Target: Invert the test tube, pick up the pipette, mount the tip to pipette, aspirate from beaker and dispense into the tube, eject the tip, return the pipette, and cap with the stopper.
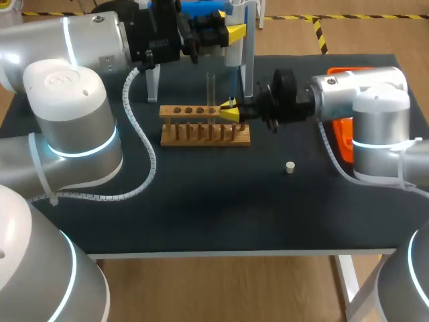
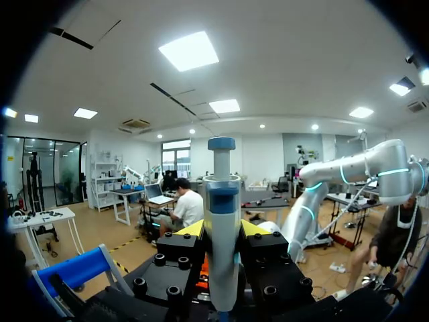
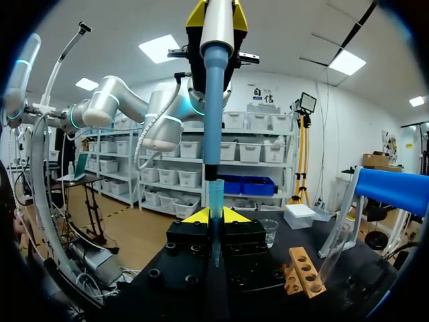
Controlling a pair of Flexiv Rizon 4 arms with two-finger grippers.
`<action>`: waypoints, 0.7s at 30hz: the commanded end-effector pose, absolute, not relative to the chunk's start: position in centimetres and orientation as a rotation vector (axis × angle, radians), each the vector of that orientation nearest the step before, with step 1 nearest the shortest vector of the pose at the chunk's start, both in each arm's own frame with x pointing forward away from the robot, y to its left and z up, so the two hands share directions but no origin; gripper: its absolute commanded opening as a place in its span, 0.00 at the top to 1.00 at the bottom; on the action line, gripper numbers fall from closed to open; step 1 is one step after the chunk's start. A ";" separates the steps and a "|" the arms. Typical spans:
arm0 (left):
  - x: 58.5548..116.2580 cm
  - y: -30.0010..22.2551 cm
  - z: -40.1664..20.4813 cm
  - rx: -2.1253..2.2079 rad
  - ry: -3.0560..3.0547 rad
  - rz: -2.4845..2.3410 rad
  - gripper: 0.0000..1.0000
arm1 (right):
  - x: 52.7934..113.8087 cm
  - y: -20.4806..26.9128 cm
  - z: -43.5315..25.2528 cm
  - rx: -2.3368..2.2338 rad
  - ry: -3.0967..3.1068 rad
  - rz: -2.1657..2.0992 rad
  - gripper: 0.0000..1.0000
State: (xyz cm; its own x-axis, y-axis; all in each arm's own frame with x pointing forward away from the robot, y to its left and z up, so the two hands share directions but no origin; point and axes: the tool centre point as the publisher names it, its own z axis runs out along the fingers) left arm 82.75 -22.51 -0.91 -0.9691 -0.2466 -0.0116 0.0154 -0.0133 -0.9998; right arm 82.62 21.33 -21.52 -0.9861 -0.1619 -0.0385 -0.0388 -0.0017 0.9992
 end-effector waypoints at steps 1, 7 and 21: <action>82.7 -22.6 -1.0 -0.248 2.061 -2.100 1.00 | 82.5 21.2 -21.5 0.222 -2.157 -2.150 1.00; 82.7 -22.6 -1.0 -0.248 2.061 -2.100 1.00 | 82.3 21.3 -21.4 0.238 -2.159 -2.146 1.00; 82.7 -22.6 -1.0 -0.248 2.061 -2.100 1.00 | 82.7 21.1 -21.0 0.229 -2.157 -2.167 1.00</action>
